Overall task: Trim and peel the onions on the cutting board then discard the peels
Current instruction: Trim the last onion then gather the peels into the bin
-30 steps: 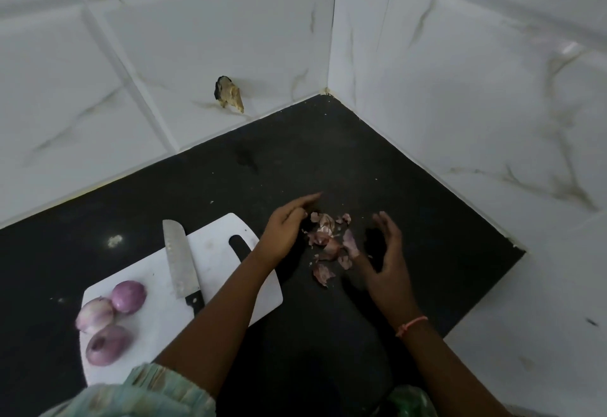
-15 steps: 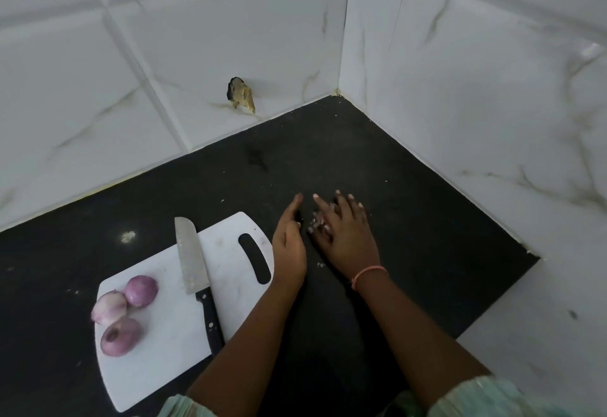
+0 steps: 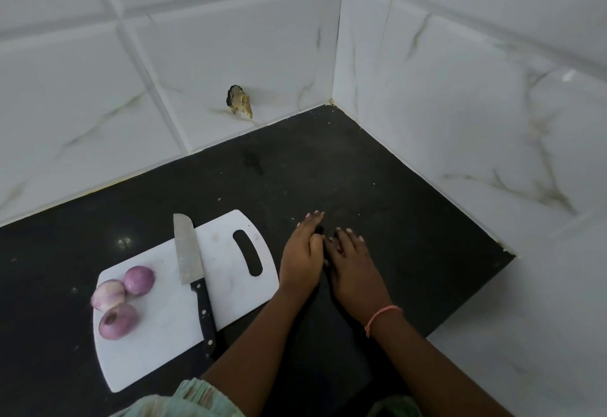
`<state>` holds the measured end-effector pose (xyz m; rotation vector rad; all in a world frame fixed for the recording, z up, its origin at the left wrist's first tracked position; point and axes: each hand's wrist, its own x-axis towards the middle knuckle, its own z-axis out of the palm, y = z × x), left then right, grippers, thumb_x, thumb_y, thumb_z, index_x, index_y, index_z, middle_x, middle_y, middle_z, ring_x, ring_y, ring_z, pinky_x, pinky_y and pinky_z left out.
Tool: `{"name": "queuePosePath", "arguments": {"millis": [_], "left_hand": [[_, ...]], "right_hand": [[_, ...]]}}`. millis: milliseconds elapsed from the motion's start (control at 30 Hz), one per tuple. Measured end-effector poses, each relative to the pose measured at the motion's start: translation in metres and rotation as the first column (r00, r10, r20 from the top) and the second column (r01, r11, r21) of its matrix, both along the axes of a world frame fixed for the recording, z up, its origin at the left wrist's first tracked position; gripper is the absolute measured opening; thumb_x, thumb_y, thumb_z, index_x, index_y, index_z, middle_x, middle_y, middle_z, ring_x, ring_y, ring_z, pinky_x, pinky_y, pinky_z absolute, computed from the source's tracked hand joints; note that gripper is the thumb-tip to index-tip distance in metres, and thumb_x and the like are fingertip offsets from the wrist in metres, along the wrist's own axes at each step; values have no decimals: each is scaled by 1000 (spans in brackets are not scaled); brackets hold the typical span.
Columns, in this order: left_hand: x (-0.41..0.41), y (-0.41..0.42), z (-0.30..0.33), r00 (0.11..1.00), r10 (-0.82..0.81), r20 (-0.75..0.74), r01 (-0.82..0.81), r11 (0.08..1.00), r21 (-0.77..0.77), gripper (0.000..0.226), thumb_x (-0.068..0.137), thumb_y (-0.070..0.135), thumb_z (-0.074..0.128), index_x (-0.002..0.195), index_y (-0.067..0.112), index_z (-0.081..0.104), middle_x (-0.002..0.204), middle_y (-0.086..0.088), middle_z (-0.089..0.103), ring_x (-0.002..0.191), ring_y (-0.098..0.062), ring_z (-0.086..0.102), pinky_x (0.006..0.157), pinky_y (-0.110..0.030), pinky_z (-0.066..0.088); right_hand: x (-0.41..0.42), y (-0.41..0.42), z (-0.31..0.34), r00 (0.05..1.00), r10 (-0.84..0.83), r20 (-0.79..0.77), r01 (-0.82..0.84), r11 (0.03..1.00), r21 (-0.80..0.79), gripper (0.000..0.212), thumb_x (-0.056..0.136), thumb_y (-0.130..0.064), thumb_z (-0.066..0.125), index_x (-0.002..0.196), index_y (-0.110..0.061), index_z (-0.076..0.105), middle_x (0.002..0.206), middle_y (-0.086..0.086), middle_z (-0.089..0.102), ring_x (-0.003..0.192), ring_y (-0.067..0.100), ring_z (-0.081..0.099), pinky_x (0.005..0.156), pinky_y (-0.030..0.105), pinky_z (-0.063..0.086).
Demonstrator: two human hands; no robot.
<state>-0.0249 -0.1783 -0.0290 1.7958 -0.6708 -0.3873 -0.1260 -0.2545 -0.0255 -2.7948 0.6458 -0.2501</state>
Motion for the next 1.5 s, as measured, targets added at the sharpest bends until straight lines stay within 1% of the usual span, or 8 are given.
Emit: {"name": "queuePosePath", "arguments": {"millis": [133, 400, 500, 567, 633, 733, 1167, 1500], "left_hand": [[-17, 4, -3, 984, 120, -132, -140, 979, -151, 51, 90, 16, 36, 132, 13, 64, 138, 2, 62, 133, -7, 52, 115, -40, 41], [-40, 10, -1, 868, 264, -421, -393, 883, -256, 47, 93, 14, 35, 126, 19, 68, 129, 6, 68, 124, -7, 60, 112, -39, 44], [-55, 6, 7, 734, 264, -625, -523, 808, -273, 41, 101, 7, 37, 120, 20, 71, 126, 4, 70, 121, -7, 62, 113, -37, 43], [-73, 2, 15, 670, 224, -708, -552, 787, -275, 37, 103, 9, 38, 120, 19, 69, 127, 3, 69, 116, -2, 63, 107, -27, 46], [-96, -4, 24, 599, 125, -791, -541, 791, -285, 37, 103, 9, 36, 123, 15, 67, 129, -5, 68, 113, -5, 64, 97, -21, 49], [-138, -11, 36, 553, 8, -833, -478, 822, -309, 38, 103, 9, 35, 123, 11, 67, 123, -8, 71, 115, -14, 66, 99, -26, 50], [-346, 31, -101, 520, 118, -846, -123, 990, 62, 16, 100, 4, 54, 103, 6, 70, 110, -18, 72, 100, -27, 69, 93, -36, 54], [-387, 57, -263, 304, 334, -892, 297, 856, 422, 28, 106, 12, 41, 108, -2, 65, 96, -21, 66, 81, -31, 61, 53, -29, 54]], "right_hand": [[-29, -5, 9, 985, 157, -64, -146, 977, 154, 57, 95, -9, 48, 150, -20, 36, 160, 7, 24, 150, 27, 13, 122, 34, 14], [-40, -14, 4, 971, -7, 240, -3, 999, 40, 25, 72, -2, 67, 91, -11, 79, 102, 7, 75, 93, 23, 72, 77, 26, 56], [-37, -6, 6, 871, -264, 414, 95, 918, 386, 22, 74, 2, 64, 87, -9, 80, 92, 9, 76, 89, 22, 71, 85, 20, 50], [-38, 1, 16, 712, -632, 304, 65, 491, 869, 24, 78, 11, 67, 89, -7, 78, 91, 8, 76, 91, 20, 72, 84, 24, 52], [-46, 10, 29, 616, -785, 68, -208, -79, 975, 21, 82, 16, 62, 92, 1, 73, 95, 10, 76, 93, 20, 73, 83, 29, 57], [-72, 23, 48, 564, -819, -104, -393, -377, 839, 23, 87, 16, 53, 97, 3, 69, 92, 13, 75, 84, 19, 74, 76, 26, 60], [-292, 84, -71, 210, -856, -472, -426, -515, 744, 35, 94, 4, 47, 80, -4, 78, 86, 11, 76, 76, 19, 73, 58, 23, 58], [-354, 117, -237, -27, -664, -747, -231, -723, 651, 30, 101, -24, 46, 110, -2, 65, 101, 20, 66, 88, 31, 59, 64, 36, 48]]}}
